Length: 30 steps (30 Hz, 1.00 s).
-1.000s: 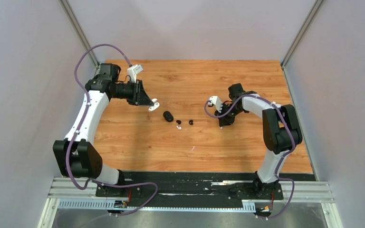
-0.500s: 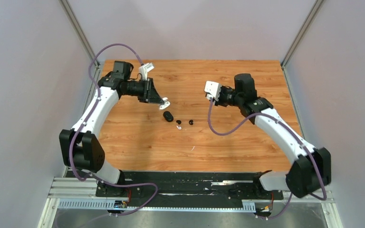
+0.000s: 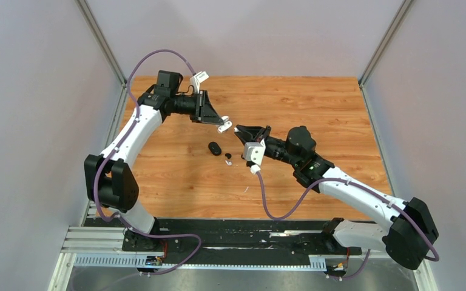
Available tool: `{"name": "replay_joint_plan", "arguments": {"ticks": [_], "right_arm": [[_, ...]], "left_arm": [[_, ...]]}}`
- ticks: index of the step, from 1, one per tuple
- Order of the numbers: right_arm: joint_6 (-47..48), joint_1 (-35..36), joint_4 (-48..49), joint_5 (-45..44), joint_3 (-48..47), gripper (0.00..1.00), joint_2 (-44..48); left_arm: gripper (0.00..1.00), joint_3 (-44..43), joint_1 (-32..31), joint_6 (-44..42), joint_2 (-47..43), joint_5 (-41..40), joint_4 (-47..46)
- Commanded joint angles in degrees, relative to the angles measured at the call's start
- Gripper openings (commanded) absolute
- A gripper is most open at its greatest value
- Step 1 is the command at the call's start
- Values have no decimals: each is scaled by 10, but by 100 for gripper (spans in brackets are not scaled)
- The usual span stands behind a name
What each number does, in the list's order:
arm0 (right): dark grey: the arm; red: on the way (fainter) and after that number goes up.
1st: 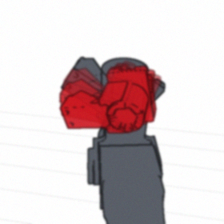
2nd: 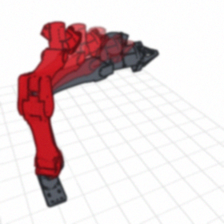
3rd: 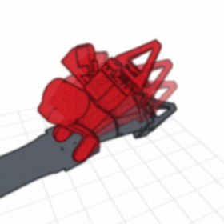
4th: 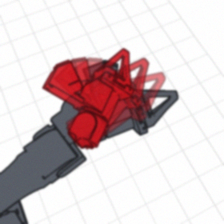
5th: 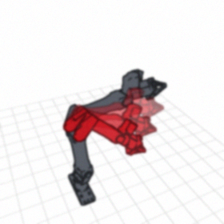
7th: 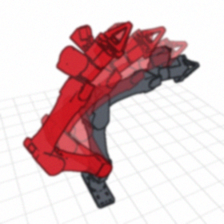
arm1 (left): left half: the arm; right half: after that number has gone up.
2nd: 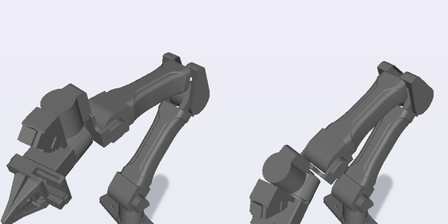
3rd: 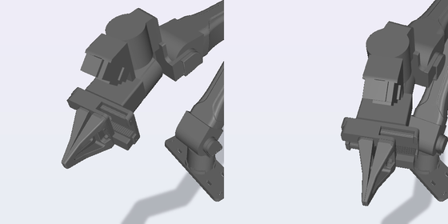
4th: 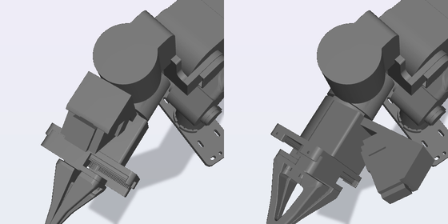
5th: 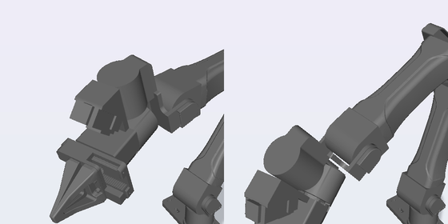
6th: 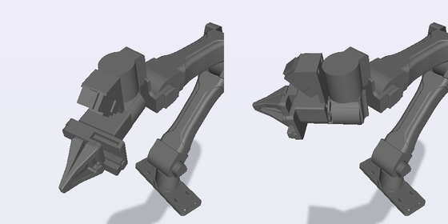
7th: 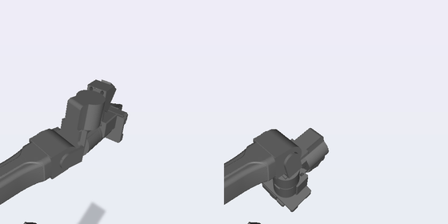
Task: Insert the wireless bluetooth earbuds into the charging case
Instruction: Pick up the earbud from the center of the board, then place the earbud in the charging case.
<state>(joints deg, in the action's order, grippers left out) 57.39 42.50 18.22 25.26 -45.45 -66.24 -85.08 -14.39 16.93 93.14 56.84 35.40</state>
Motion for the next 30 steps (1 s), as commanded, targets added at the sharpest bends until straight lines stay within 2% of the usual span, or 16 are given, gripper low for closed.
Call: {"name": "replay_joint_plan", "arguments": {"ticks": [1,9,15,30], "right_arm": [[35,24,96,-46,-3,0,-11],[76,41,126,-58,-2,0,-41],[102,46,127,-58,2,0,-45],[139,47,92,-49,17,0,-37]], "left_arm": [[0,11,-12,19,-33,30,-22],[0,42,-11,30,-61,55,-29],[0,67,-12,78,-69,93,-65],[0,81,-12,99,-83,117,-81]]}}
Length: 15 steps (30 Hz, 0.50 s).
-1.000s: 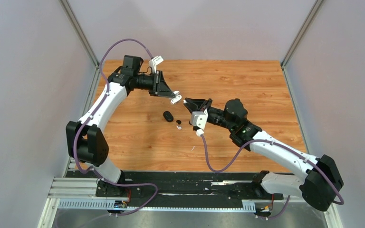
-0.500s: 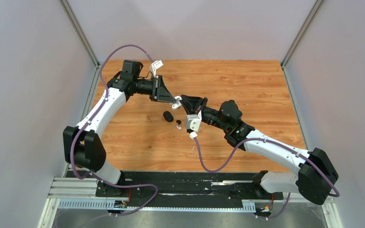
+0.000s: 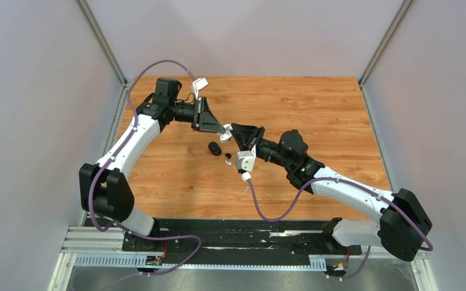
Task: Insert the wireless bluetooth earbuds into the charging case
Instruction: Place the earbud in the charging case.
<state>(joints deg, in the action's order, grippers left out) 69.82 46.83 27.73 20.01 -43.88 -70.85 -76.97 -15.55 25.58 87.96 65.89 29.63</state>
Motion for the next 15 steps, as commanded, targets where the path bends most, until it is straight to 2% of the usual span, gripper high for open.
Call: {"name": "replay_joint_plan", "arguments": {"ticks": [1,15], "right_arm": [[17,3,-9,3,2,0,9],[53,6,-39,-2,2,0,7]], "left_arm": [[0,1,0,14,-32,28,-24],[0,12,0,23,-36,34,-34]]}}
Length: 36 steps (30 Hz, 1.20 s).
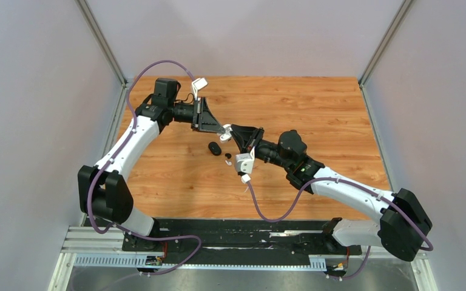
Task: Insert the wireless bluetooth earbuds into the charging case
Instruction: Place the earbud in the charging case.
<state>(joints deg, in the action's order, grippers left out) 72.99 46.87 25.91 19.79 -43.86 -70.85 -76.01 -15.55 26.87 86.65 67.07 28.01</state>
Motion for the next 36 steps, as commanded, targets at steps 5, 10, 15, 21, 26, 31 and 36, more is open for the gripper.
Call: {"name": "replay_joint_plan", "arguments": {"ticks": [5,10,15,21,26,31,36], "right_arm": [[30,8,-102,11,-20,0,5],[43,13,-104,7,-18,0,2],[80,18,-42,3,6,0,0],[116,18,0,19,23,0,1],[125,18,-23,25,21,3,2],[139,19,-46,40,13,4,0],[169,18,-71,48,6,10,-3]], "left_arm": [[0,2,0,13,-21,20,-22],[0,4,0,15,-22,23,-26],[0,16,1,50,-19,36,-52],[0,25,4,76,-14,40,-78],[0,26,8,85,-12,42,-87],[0,29,8,87,-12,42,-90],[0,29,8,87,-10,44,-92]]}}
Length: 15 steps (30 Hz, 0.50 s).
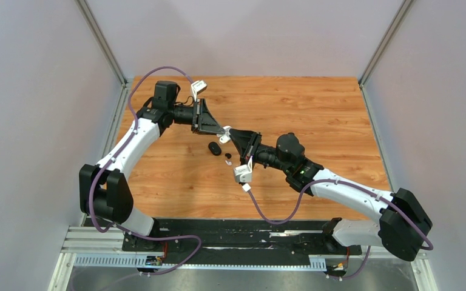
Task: Insert the wireless bluetooth earbuds into the charging case
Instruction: Place the earbud in the charging case.
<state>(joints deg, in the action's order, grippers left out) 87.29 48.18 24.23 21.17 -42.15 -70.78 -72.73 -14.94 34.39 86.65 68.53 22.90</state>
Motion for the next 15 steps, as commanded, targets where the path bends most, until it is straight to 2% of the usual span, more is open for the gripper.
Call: {"name": "replay_joint_plan", "arguments": {"ticks": [1,9,15], "right_arm": [[33,5,-60,36,-13,13,-3],[34,5,-98,37,-28,32,-4],[7,5,-116,23,-43,37,-5]], "left_arm": [[0,-4,2,12,-10,30,-41],[0,5,3,28,-7,35,-58],[0,6,2,25,-10,34,-55]]}}
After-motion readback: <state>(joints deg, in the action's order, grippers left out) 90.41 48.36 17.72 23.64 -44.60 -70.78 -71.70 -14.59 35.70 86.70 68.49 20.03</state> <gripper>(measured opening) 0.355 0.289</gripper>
